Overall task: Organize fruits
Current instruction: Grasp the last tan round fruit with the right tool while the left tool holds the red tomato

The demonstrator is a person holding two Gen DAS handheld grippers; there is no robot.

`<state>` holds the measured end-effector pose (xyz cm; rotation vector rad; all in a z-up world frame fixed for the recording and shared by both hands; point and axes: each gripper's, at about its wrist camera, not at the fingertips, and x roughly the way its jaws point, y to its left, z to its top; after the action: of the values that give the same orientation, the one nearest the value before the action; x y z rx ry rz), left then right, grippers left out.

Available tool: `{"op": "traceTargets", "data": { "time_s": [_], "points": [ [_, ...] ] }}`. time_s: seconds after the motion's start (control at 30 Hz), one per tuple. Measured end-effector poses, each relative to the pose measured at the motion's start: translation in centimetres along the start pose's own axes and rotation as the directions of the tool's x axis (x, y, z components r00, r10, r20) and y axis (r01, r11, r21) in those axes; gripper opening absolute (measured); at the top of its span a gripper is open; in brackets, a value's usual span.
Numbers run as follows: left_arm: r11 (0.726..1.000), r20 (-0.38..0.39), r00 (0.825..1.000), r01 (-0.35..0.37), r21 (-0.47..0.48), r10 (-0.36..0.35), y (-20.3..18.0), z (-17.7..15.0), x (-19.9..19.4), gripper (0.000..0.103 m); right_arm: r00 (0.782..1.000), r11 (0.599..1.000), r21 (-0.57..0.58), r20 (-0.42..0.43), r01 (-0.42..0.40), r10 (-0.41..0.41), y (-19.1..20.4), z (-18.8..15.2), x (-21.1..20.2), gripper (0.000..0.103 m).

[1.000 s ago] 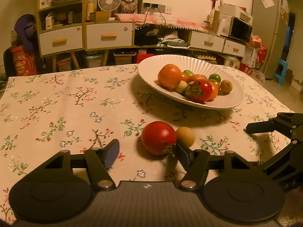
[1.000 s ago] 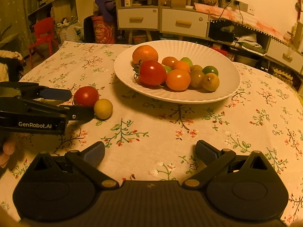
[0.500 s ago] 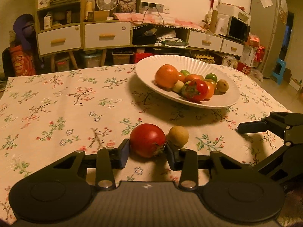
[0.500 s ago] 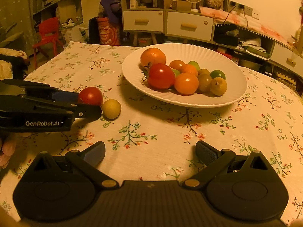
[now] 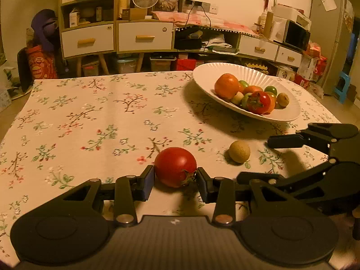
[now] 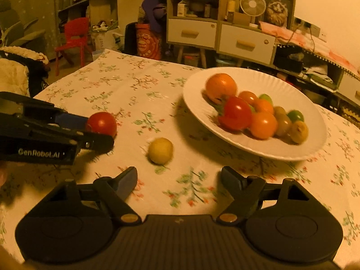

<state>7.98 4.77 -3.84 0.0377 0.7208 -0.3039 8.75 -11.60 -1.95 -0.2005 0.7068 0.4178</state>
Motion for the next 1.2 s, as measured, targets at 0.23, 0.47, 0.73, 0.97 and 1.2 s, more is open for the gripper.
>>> {"op": "traceTargets", "data": {
  "time_s": [0.23, 0.47, 0.73, 0.97, 1.2],
  "points": [
    [1.0, 0.0, 1.0, -0.008, -0.023, 0.008, 1.0, -0.2, -0.6, 0.042, 1.0, 1.0, -0.028, 0.001, -0.005, 0.005, 1.1, 0.8, 0.5, 0.058],
    [1.0, 0.0, 1.0, -0.001, -0.02, 0.001, 1.0, -0.3, -0.9, 0.042, 1.0, 0.999, -0.029, -0.005, 0.013, -0.014, 1.3, 1.2, 0.7, 0.047],
    [1.0, 0.0, 1.0, 0.007, -0.017, -0.007, 0.9, -0.3, -1.0, 0.042, 1.0, 0.999, -0.039, -0.013, 0.024, -0.025, 1.7, 1.7, 0.9, 0.025],
    [1.0, 0.003, 1.0, 0.007, -0.02, -0.007, 0.9, -0.3, -1.1, 0.042, 1.0, 0.999, -0.034, -0.013, 0.018, -0.018, 1.6, 1.7, 0.9, 0.023],
    [1.0, 0.01, 1.0, 0.013, -0.008, -0.013, 0.3, 0.0, -1.1, 0.042, 1.0, 1.0, -0.026, -0.002, 0.003, -0.003, 1.3, 1.6, 0.2, 0.023]
  ]
}}
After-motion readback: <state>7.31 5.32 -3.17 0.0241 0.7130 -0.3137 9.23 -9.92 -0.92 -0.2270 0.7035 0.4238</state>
